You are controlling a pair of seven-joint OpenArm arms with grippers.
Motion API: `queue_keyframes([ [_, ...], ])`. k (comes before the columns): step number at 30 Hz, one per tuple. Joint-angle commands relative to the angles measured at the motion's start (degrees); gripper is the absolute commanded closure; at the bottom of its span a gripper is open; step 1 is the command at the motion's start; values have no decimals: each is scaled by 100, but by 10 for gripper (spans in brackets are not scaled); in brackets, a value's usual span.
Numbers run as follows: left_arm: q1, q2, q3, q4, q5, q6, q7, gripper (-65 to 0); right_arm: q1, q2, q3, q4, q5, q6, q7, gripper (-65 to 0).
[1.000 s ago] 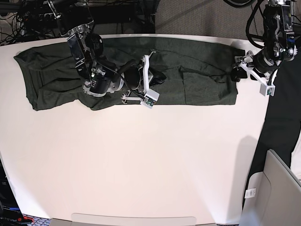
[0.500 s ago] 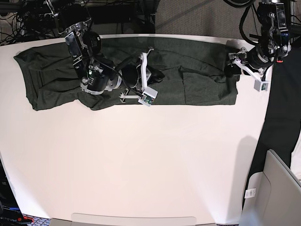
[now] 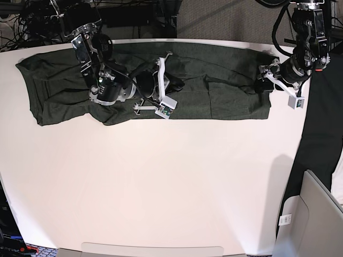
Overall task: Fold the T-shirt properly
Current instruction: 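Release the hem and move the left gripper inward onto the shirt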
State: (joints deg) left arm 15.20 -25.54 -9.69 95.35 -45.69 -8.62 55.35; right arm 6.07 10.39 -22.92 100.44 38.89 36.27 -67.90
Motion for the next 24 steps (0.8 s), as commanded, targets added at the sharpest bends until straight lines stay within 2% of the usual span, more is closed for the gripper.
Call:
queue_keyframes([
  [1,-74,-70,-11,34,-7,-4,78,-480,84,11,116,131,80,34,104,-2],
  [6,-48,-61,-2,52,-270,-21,87,-475,75,11,239,131,106,34,104,-2],
  [11,-39,-97,7,157,-859,-30,131,-424,75,11,239,131,97,34,104,-2],
  [14,-74,-97,-2,192,-991,-408,386,-421,75,-6,239,131,97,34,104,-2],
  [17,-74,-97,-20,184,-965,-848,386,-419,66,-24,239,131,97,34,104,-2],
  [21,-83,-88,-11,166,-956,-848,377,-413,-4,-6,274,131,89,34,104,-2],
  [24,-188,-70,-2,157,-956,-856,368,-371,-13,2,274,202,106,34,104,-2],
])
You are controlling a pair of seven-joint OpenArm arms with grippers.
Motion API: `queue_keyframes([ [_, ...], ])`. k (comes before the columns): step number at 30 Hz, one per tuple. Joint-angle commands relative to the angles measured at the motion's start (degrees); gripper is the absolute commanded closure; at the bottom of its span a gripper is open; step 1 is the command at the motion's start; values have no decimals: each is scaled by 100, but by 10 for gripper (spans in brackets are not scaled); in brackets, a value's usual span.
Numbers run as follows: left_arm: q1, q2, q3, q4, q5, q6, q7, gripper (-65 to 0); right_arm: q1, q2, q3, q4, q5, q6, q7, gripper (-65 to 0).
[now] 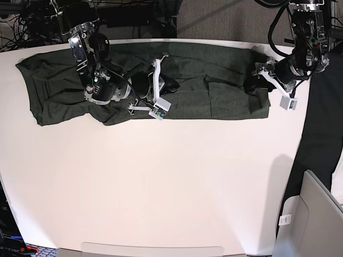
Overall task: Fold the T-shirt properly
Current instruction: 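Release the hem and move the left gripper inward onto the shirt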
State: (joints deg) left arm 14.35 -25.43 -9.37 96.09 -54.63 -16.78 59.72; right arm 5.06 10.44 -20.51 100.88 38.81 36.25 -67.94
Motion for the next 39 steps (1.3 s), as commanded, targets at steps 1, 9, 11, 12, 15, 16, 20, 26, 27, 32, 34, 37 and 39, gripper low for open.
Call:
queue_keyframes([
  [1,-173,-72,-35,74,-62,-41,-69,-361,52,-2,34,176,115,37,109,-2],
  [9,-428,60,-35,-207,-53,-41,-69,-352,-27,16,34,255,115,37,109,-2],
  [11,-428,103,-35,-207,-53,-41,-69,-352,-62,16,34,325,115,37,109,-2],
  [12,-428,139,-35,-207,-53,-41,-69,-352,-71,24,34,351,115,37,109,-2],
  [15,-428,165,-35,-295,-45,-41,-60,-352,-106,86,34,360,115,37,109,-2],
  [16,-428,165,-35,-374,-45,-41,-60,-352,-106,95,34,360,115,37,109,-2],
  [20,-428,165,-35,-708,-45,-41,-69,-352,-106,95,34,369,115,37,109,-2],
  [26,-437,183,88,-770,-45,-41,-78,-351,-106,95,34,369,124,37,109,-2],
  [27,-437,183,203,-770,-45,-41,-122,-350,-106,95,34,369,124,37,109,-2],
  [32,-437,147,800,-770,-45,-50,-614,-265,-97,227,42,431,124,37,109,-2],
  [34,-437,147,950,-770,-45,-50,-790,-193,-106,315,104,519,124,37,109,-2],
  [37,-437,147,976,-770,-45,-50,-869,-81,-176,332,315,536,132,37,109,-2],
  [39,-446,147,967,-770,-45,-50,-869,-15,-203,332,447,536,132,37,91,-2],
])
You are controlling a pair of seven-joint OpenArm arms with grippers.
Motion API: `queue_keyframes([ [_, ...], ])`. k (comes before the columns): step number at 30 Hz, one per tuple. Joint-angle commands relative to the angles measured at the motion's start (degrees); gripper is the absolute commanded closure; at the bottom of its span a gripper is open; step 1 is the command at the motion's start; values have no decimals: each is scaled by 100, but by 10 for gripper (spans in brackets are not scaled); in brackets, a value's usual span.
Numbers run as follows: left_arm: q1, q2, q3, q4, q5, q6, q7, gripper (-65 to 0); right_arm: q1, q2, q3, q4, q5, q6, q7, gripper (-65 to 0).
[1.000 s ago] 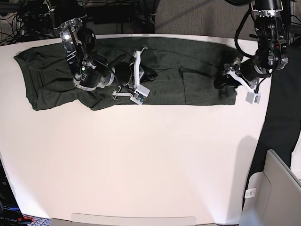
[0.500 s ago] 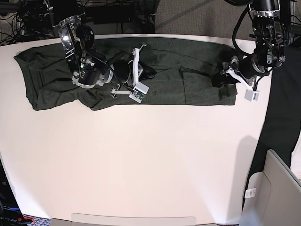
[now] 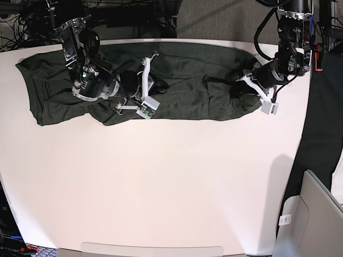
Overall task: Fold the T-shirt properly
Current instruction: 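Release the hem and move the left gripper inward onto the shirt, then grasp the shirt fabric with the left gripper near the right gripper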
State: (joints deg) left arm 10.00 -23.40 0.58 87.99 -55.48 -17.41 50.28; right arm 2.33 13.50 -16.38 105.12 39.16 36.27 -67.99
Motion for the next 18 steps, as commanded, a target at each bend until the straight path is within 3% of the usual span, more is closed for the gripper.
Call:
queue_keyframes([
  [1,-11,-56,-27,41,41,13,75,0,44,26,60,112,98,34,95,-2],
  [13,209,-249,-308,1263,41,57,84,-1,35,378,104,191,98,34,95,-2],
  [18,288,-232,-423,1562,32,57,93,-1,-140,518,447,191,98,34,78,-2],
])
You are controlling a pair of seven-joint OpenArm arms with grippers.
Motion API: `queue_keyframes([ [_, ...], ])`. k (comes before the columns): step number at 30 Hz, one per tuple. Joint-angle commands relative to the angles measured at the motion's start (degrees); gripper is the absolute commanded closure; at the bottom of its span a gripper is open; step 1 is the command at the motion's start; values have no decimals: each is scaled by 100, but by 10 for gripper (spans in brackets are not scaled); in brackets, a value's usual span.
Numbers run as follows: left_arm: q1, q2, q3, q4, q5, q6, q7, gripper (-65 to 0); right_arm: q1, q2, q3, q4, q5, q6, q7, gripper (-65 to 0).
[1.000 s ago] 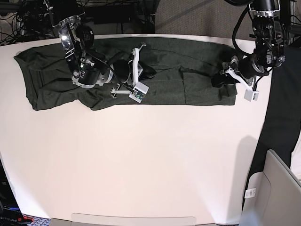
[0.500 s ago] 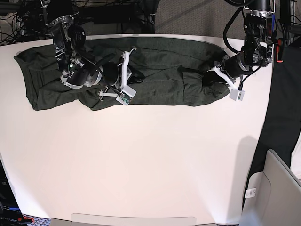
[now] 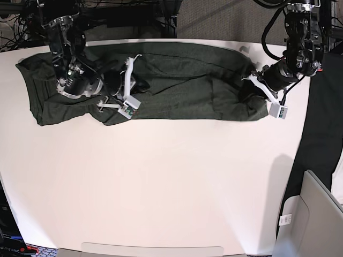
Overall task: Fold the T-shirt properly
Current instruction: 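Grasp the shirt fabric with the left gripper near the right gripper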
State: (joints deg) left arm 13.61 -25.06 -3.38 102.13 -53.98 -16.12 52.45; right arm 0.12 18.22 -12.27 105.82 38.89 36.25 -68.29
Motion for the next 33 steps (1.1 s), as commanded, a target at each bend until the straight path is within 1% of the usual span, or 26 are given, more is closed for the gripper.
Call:
queue_keyframes([
  [1,-11,-66,-27,157,-128,-72,-115,-1,36,108,98,121,124,37,108,-2],
  [5,121,-66,8,394,-136,-72,-115,-1,-96,328,300,121,124,37,108,-2],
  [7,191,40,17,543,-145,-72,-115,-1,-157,389,379,121,124,37,108,-2],
  [10,288,102,26,728,-154,-72,-115,-1,-236,486,502,121,124,37,108,-2],
  [12,288,154,175,781,-154,-72,-115,-1,-263,512,564,121,124,37,108,-2],
  [14,288,189,281,816,-154,-72,-115,-1,-271,609,616,121,124,37,108,-2],
  [17,253,400,456,851,-154,-72,-115,-1,-271,697,616,121,124,37,108,-2],
  [23,226,682,861,930,-163,-72,-115,-1,-271,697,625,112,89,37,108,-2],
  [28,68,875,1248,957,-154,-72,-115,-1,-315,688,854,95,89,37,108,-2],
  [33,-213,981,1617,957,-136,-80,-115,-1,-350,688,933,86,80,37,108,-2],
])
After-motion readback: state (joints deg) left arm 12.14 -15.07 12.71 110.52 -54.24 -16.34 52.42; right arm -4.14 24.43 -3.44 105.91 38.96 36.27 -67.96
